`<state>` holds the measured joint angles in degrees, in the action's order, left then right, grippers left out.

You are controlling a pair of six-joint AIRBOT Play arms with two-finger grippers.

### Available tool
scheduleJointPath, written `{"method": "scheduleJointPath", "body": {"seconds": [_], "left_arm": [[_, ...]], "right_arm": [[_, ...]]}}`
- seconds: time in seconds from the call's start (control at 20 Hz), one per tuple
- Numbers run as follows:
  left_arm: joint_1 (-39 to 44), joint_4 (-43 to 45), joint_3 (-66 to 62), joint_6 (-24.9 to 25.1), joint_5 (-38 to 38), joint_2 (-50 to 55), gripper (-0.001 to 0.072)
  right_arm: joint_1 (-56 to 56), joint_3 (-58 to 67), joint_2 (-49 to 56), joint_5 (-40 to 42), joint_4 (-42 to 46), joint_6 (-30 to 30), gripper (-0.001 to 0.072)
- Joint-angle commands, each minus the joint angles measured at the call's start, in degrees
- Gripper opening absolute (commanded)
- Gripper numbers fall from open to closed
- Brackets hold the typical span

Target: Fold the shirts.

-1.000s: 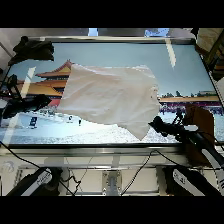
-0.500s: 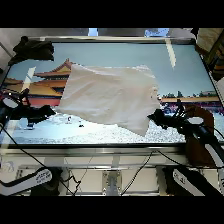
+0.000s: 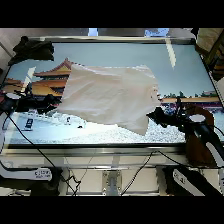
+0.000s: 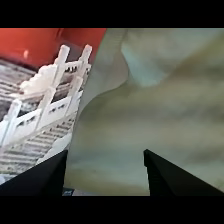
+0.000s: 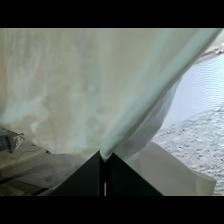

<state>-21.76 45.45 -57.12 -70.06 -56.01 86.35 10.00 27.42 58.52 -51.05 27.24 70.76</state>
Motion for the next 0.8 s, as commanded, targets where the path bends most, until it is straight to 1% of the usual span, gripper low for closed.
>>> {"method": "scheduleJointPath", "body": {"seconds": [0.0,0.05,0.15,0.35,0.45,0.5,0.65,0.7,0.75], "left_arm": [[0.0,1.0,-1.2,-0.7,-2.3,2.1,0.0572],[0.0,2.8,-1.2,-0.8,-2.0,2.2,0.0572],[0.0,5.9,-1.2,-3.3,-1.0,2.2,0.0572],[0.0,6.9,-1.2,-3.6,-1.0,2.2,0.0572],[0.0,5.8,-1.2,-3.7,-0.8,2.3,0.0564],[0.0,4.7,-1.2,-3.7,-1.1,2.6,0.0543],[0.4,0.7,-1.2,-3.7,-4.2,5.8,0.0534],[0.8,-0.7,-1.2,-3.6,-5.8,7.4,0.0474],[1.2,-2.0,-1.2,-3.6,-6.8,8.5,0.0468]], "right_arm": [[0.0,0.1,0.0,-0.4,-0.1,0.1,0.0030],[0.0,0.1,0.0,-0.6,-0.1,0.1,0.0030],[0.0,0.1,0.0,-0.6,-0.1,0.1,0.0030],[0.0,0.1,0.0,-0.6,-0.1,0.1,0.0030],[0.0,0.1,0.0,-0.4,0.0,0.1,0.0030],[0.0,0.1,0.0,-0.2,-0.1,0.1,0.0030],[0.0,0.1,0.0,-0.3,-0.1,0.1,0.0030],[0.0,0.1,0.0,-0.4,-0.2,0.1,0.0030],[0.0,0.1,0.0,-0.5,-0.3,0.1,0.0030]]}}
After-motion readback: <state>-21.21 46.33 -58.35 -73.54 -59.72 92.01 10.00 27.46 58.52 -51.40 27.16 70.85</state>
